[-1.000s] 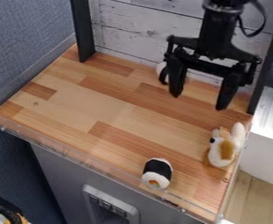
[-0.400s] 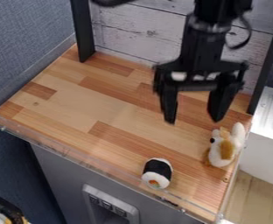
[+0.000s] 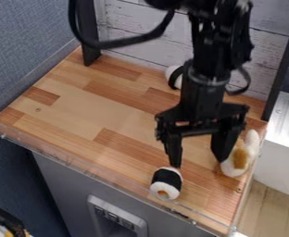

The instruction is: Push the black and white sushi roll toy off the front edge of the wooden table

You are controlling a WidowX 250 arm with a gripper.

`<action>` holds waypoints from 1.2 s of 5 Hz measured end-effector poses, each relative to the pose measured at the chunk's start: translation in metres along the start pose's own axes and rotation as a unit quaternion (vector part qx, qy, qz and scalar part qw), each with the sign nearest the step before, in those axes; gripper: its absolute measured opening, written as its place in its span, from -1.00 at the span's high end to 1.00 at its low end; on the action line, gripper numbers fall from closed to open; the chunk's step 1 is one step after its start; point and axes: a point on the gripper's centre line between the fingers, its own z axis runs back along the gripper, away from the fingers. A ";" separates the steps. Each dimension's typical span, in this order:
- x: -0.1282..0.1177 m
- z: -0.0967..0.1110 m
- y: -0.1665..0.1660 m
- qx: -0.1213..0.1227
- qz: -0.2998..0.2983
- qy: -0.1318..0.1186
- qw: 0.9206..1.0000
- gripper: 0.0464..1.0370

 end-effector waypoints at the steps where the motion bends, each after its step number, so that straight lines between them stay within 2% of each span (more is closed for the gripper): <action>1: 0.002 -0.022 0.002 0.008 -0.077 -0.002 0.997 -0.92; 2: 0.004 -0.032 0.001 0.009 -0.142 -0.009 0.990 -0.92; 3: 0.006 -0.037 -0.001 0.013 -0.176 -0.012 0.984 -0.92; 4: 0.009 -0.039 -0.004 0.009 -0.174 -0.015 0.985 -0.92; 6: 0.020 -0.042 -0.002 -0.005 -0.059 -0.021 0.998 -0.92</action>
